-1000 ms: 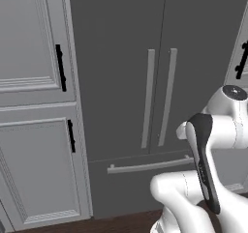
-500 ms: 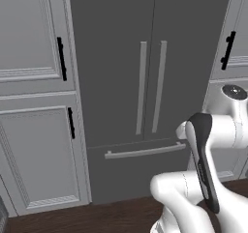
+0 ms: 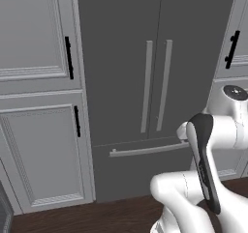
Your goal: Grab a lemon wedge from the fridge and one ice cube from the ice bowl, and put them in the glass of lemonade.
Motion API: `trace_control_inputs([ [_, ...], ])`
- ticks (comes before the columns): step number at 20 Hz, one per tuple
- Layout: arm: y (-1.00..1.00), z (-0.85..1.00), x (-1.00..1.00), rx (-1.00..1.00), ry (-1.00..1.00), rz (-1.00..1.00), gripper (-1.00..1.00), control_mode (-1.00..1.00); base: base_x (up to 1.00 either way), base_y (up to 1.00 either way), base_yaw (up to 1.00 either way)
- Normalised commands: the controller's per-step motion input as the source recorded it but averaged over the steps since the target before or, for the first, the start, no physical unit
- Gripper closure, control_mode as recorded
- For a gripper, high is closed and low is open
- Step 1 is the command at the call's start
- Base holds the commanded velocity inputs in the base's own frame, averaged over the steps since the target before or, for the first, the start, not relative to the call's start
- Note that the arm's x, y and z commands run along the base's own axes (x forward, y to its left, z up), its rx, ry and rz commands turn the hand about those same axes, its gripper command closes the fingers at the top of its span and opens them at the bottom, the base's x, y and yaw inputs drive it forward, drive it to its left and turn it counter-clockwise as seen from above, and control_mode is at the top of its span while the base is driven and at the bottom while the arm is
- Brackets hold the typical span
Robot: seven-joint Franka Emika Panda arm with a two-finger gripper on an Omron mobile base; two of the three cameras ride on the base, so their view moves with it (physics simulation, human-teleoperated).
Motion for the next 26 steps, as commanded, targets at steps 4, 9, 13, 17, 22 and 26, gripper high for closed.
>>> trace_control_inputs([
  [4, 0.0, 0.0, 0.0, 0.0, 0.0, 0.0, -1.0, 1.0, 0.02, 0.03, 0.0],
  [9, 0.0, 0.0, 0.0, 0.0, 0.0, 0.0, -1.0, 1.0, 0.01, -0.12, 0.0],
  [13, 0.0, 0.0, 0.0, 0.0, 0.0, 0.0, -1.0, 1.0, 0.0, 0.0, 0.0],
  [17, 0.0, 0.0, 0.08, 0.0, 0.0, 0.0, -1.0, -1.0, 0.0, 0.0, 0.0],
  [22, 0.0, 0.02, 0.43, 0.0, 0.0, 0.01, -1.0, -1.0, 0.0, 0.0, 0.0],
  [26, -0.17, 0.56, 0.2, 0.11, -0.12, 0.0, -1.0, -1.0, 0.0, 0.0, 0.0],
])
